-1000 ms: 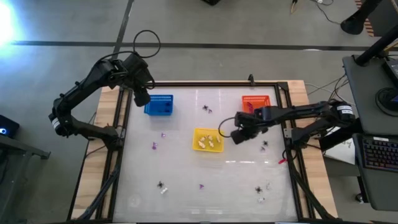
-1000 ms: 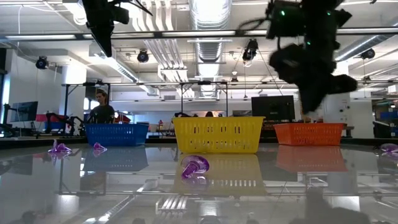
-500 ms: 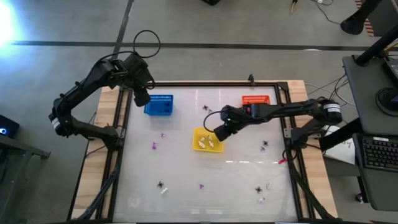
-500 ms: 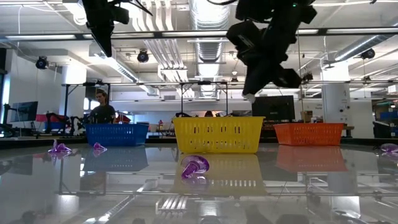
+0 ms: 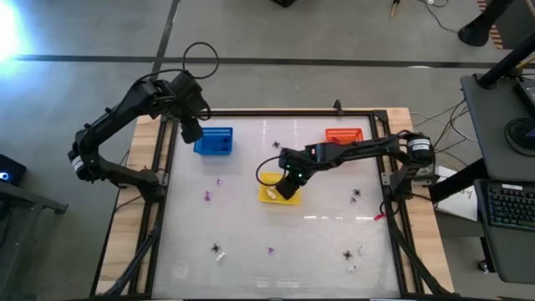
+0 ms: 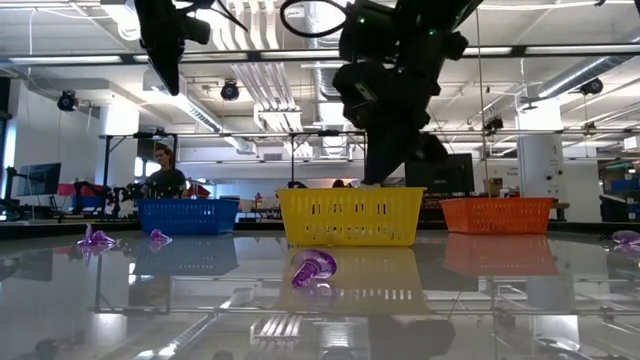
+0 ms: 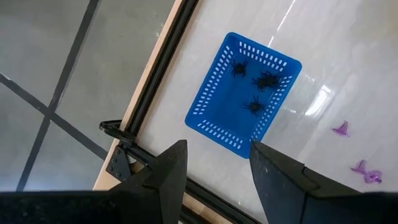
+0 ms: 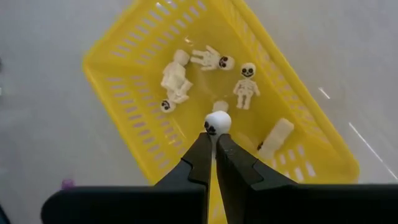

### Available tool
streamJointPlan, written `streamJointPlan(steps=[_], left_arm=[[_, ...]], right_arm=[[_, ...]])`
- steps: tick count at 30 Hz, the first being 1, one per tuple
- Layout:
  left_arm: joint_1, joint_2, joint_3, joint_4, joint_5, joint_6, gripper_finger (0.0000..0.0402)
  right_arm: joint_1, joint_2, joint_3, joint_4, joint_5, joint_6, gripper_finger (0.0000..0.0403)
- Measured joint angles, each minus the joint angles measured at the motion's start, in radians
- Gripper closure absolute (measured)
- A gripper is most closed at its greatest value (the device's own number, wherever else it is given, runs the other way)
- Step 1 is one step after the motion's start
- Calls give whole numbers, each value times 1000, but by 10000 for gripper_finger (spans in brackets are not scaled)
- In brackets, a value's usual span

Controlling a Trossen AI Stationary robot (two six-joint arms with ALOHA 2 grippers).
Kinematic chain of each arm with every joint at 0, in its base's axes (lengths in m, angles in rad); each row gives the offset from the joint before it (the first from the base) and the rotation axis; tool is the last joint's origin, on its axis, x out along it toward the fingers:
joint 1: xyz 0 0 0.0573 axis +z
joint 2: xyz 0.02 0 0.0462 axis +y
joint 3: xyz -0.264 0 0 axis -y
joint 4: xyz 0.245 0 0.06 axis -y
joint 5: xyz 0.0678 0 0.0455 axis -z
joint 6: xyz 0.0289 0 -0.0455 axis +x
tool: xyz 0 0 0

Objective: Sort Halloween decoration
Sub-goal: Put the white skeleton toy into the yellow bin

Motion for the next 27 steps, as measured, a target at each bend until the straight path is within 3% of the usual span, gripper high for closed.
streamJointPlan(steps=[20, 27], left_arm=[[0, 55, 0, -60, -14, 29, 244], [0, 50, 0, -93, -8, 6, 244]], right_arm=[[2, 27, 2, -10, 0, 0, 390], [0, 9, 15, -28, -102, 0, 390]])
